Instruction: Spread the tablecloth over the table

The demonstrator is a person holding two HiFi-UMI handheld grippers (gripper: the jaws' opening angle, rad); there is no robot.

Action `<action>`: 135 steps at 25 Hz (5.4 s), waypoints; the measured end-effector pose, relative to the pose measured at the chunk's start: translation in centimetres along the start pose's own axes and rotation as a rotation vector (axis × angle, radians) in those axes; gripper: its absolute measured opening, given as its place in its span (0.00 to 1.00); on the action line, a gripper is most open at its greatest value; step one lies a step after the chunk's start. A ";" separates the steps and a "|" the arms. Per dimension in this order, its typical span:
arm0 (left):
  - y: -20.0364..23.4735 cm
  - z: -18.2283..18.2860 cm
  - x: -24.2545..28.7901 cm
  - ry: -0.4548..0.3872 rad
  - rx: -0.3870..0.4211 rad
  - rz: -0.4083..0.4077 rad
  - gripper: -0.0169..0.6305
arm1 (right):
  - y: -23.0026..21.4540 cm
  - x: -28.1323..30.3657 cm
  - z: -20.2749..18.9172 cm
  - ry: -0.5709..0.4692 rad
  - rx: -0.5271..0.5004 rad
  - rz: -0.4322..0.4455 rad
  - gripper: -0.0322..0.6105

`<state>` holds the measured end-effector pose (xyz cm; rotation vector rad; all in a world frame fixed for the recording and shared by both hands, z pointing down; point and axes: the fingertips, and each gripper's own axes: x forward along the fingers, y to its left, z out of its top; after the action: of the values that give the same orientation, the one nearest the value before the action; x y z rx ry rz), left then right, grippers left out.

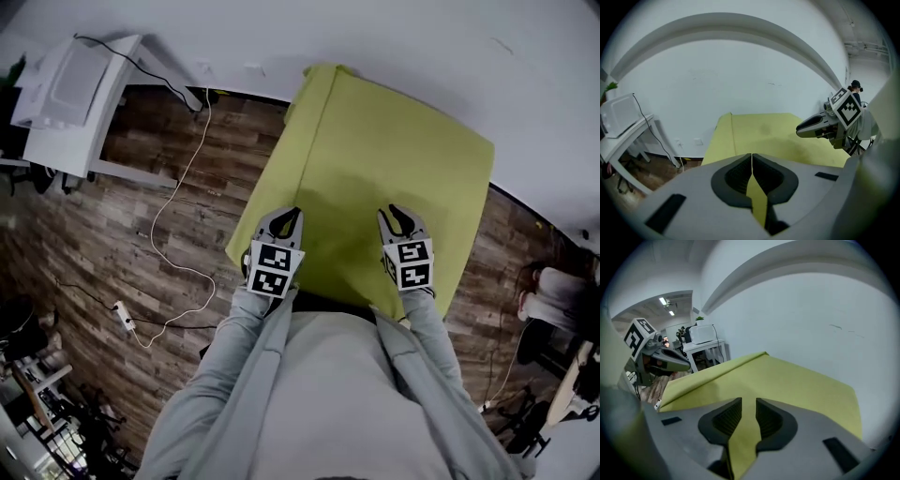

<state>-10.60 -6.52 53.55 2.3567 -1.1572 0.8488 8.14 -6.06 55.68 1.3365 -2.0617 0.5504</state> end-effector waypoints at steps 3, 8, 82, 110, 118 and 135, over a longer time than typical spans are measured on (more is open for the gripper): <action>2.5 -1.9 -0.8 0.022 -0.009 0.074 0.07 | 3.5 1.6 1.4 -0.001 -0.042 0.072 0.20; 6.1 -5.8 -2.6 0.082 -0.070 0.179 0.07 | 8.3 2.8 2.3 0.008 -0.102 0.185 0.19; 21.7 -12.6 -0.2 0.256 -0.194 0.266 0.16 | 11.6 4.0 -1.2 0.104 -0.087 0.167 0.16; 14.5 18.0 22.7 -0.019 0.222 0.027 0.18 | -2.0 5.5 2.0 0.029 0.147 -0.022 0.16; 17.2 17.6 28.8 0.077 0.192 0.016 0.28 | -2.6 6.9 1.8 0.034 0.179 -0.010 0.16; 21.8 20.0 27.9 0.000 0.000 0.094 0.07 | -3.4 7.7 1.5 0.042 0.194 -0.009 0.16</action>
<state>-7.81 -46.81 58.64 2.3183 -1.2765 0.8791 8.58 -13.45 59.94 1.4295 -2.0084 0.7844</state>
